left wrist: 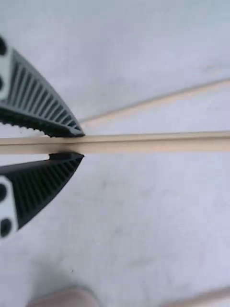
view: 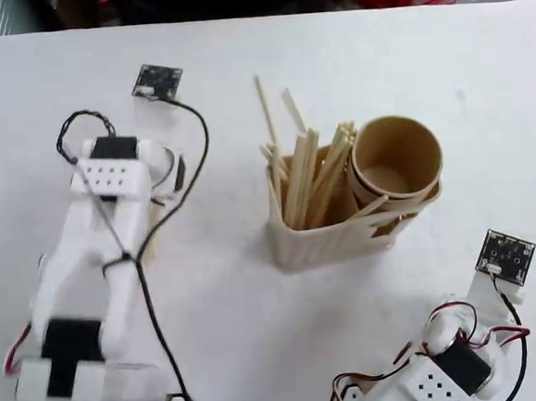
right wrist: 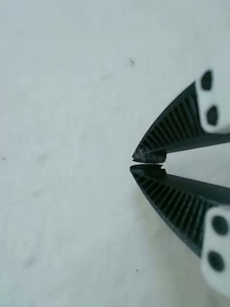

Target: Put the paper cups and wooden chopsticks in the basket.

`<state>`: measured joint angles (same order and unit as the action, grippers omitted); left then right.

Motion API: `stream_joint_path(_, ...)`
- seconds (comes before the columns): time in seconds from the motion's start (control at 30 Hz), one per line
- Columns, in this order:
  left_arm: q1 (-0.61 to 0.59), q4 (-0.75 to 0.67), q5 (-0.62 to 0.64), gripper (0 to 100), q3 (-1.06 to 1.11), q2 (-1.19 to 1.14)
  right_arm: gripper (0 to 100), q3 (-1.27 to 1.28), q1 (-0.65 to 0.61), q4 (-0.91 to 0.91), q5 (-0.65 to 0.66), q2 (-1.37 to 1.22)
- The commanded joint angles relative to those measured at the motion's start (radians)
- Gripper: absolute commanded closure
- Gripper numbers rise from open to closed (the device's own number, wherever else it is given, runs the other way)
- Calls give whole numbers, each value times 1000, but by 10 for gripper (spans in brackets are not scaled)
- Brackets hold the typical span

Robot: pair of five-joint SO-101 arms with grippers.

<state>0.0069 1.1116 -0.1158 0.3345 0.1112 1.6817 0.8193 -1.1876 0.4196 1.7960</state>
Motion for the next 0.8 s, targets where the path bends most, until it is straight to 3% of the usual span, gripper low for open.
stream_joint_path(0.0,70,9,0,978,3,268,979,9,7,10,-3,7)
stream_joint_path(0.17,189,57,2,978,-140,461,979,9,7,10,-3,7)
stream_joint_path(0.47,492,114,31,978,-612,467,979,9,7,10,-3,7)
stream_joint_path(0.6,647,60,29,977,-626,467,979,9,7,10,-3,7)
stream_joint_path(0.77,725,-52,35,977,-569,470,979,9,7,10,-3,7)
